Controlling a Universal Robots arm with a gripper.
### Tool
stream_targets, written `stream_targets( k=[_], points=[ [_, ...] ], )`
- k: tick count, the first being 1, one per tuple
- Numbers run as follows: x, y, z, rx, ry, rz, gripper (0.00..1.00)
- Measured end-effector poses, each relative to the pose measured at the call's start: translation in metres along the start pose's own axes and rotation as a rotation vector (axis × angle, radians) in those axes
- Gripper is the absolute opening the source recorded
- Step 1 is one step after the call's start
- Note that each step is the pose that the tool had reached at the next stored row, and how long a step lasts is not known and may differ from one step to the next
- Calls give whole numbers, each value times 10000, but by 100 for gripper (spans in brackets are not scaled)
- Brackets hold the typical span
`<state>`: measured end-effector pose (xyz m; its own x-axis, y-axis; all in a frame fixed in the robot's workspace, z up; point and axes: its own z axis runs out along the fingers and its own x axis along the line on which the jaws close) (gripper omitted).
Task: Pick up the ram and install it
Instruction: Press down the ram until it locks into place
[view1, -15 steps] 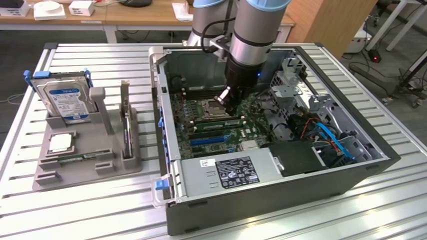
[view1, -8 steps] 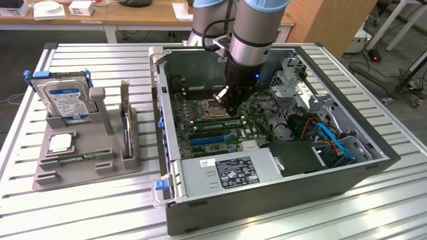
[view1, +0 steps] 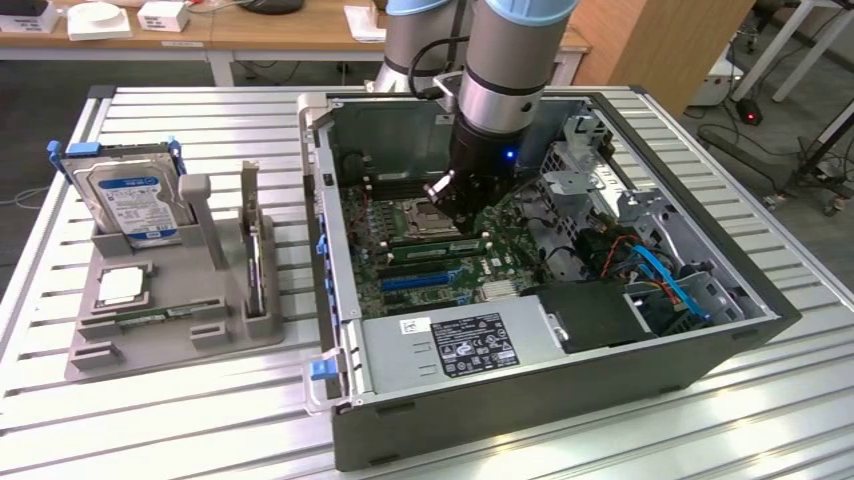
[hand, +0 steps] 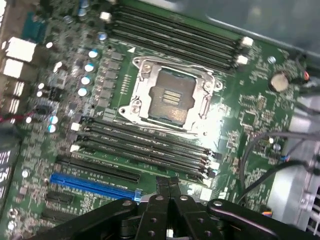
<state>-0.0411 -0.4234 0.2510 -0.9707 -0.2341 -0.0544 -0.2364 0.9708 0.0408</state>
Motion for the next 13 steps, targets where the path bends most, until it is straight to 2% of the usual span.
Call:
stream_targets(
  k=[10,13],
  points=[
    [1,-1,25,99,-74,1819,9],
    [2,-1,26,111,-81,2003,9]
  ],
)
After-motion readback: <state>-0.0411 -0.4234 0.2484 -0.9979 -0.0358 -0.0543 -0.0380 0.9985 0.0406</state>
